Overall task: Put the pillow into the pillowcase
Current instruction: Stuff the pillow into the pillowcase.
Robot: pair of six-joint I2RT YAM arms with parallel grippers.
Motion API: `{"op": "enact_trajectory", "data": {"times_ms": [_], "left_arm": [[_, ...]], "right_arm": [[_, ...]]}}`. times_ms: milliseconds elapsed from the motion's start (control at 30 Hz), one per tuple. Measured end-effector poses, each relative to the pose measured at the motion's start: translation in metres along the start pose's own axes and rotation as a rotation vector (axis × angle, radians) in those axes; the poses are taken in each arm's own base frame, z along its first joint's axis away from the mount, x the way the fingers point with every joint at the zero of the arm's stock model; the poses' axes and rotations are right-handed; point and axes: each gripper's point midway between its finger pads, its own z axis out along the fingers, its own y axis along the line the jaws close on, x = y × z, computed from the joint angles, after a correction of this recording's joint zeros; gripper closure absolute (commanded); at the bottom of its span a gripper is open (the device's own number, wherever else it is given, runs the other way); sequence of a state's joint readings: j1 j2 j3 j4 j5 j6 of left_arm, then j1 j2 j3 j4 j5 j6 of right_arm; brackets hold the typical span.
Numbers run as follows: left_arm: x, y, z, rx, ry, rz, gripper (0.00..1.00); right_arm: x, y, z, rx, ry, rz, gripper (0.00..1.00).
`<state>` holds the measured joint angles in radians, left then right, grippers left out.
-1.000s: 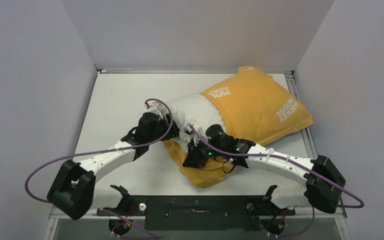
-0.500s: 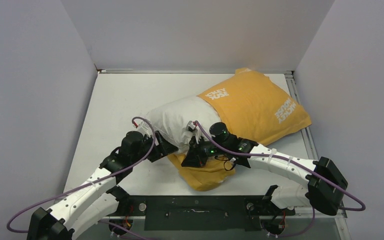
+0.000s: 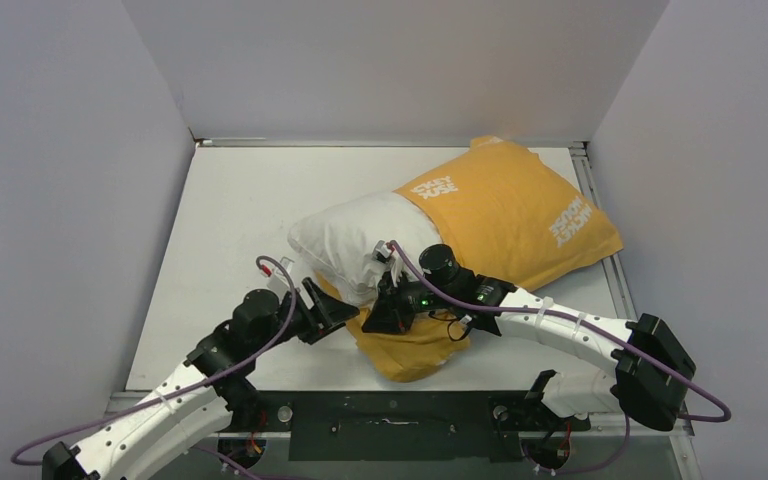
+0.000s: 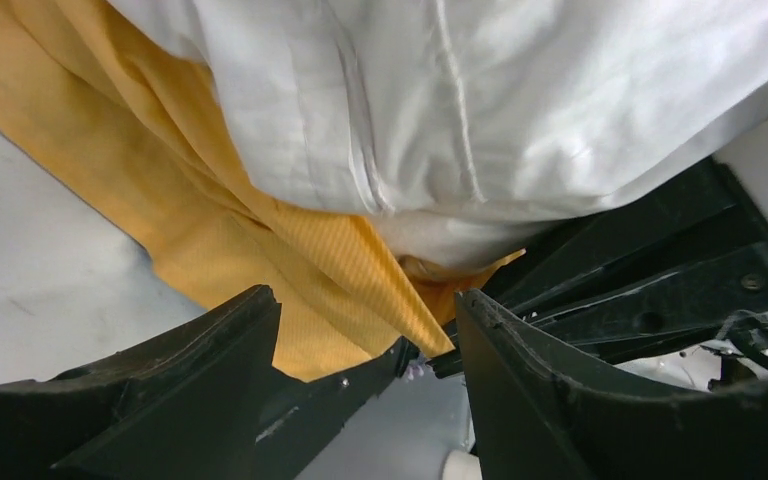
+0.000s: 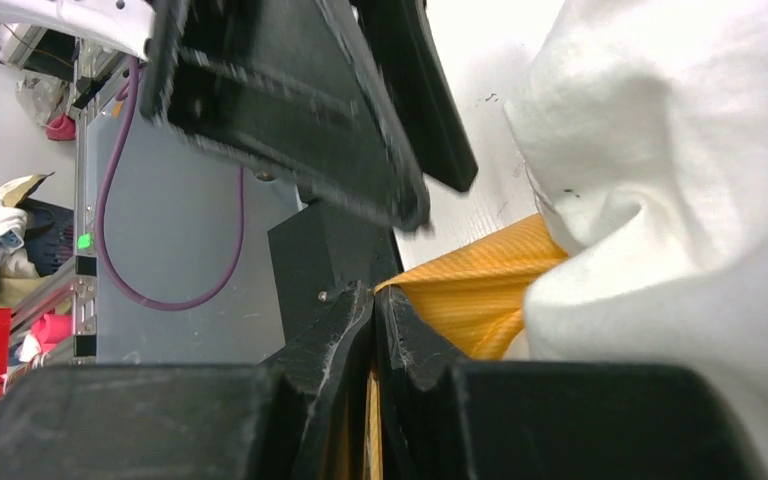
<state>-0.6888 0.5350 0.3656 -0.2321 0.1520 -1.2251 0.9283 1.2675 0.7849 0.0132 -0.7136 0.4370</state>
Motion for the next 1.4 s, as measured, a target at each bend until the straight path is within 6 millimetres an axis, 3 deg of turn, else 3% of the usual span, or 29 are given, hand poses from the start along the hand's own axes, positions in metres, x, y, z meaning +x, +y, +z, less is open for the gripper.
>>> {"op": "enact_trajectory", "data": {"times_ms": [133,267,367,467,533,567,633,667,733,933,1100,1233,1400], "left_arm": [[0.024,0.000,0.014,0.002,0.064,-0.018,0.37],[0.029,-0.002,0.032,0.011,0.063,-0.046,0.45],[0.030,-0.004,0.041,0.027,0.059,-0.065,0.58],[0.029,-0.014,0.046,0.076,0.050,-0.080,0.85],[0.029,-0.020,0.047,0.110,0.046,-0.087,0.94],[0.030,-0.023,0.047,0.125,0.043,-0.085,0.99],[0.030,-0.024,0.046,0.139,0.034,-0.080,1.00],[0.030,-0.022,0.046,0.138,0.026,-0.072,1.00],[0.030,-0.015,0.044,0.128,0.005,-0.049,1.00],[0.022,-0.014,0.029,0.154,-0.078,0.031,1.00],[0.020,-0.007,0.030,0.133,-0.103,0.084,1.00],[0.025,0.002,0.036,0.096,-0.086,0.111,1.00],[0.025,0.006,0.038,0.080,-0.093,0.133,1.00]], "right_arm": [[-0.003,0.002,0.001,-0.010,-0.012,-0.001,0.95],[-0.003,0.006,0.000,-0.021,-0.011,0.002,0.95],[-0.006,0.009,-0.002,-0.023,-0.021,-0.005,0.95],[-0.009,0.012,-0.006,-0.021,-0.036,-0.015,0.95],[-0.011,0.013,-0.008,-0.017,-0.044,-0.019,0.93],[-0.012,0.013,-0.009,-0.013,-0.047,-0.022,0.85],[-0.011,0.013,-0.012,0.001,-0.048,-0.021,0.47],[-0.013,0.015,-0.013,0.003,-0.056,-0.032,0.34],[-0.021,0.021,-0.019,0.009,-0.090,-0.055,0.19],[-0.076,0.042,-0.046,0.069,-0.236,-0.187,0.15],[-0.116,0.051,-0.046,0.149,-0.268,-0.288,0.23],[-0.120,0.030,-0.024,0.287,-0.203,-0.327,0.23],[-0.095,-0.046,-0.002,0.585,-0.055,-0.307,0.23]]}}
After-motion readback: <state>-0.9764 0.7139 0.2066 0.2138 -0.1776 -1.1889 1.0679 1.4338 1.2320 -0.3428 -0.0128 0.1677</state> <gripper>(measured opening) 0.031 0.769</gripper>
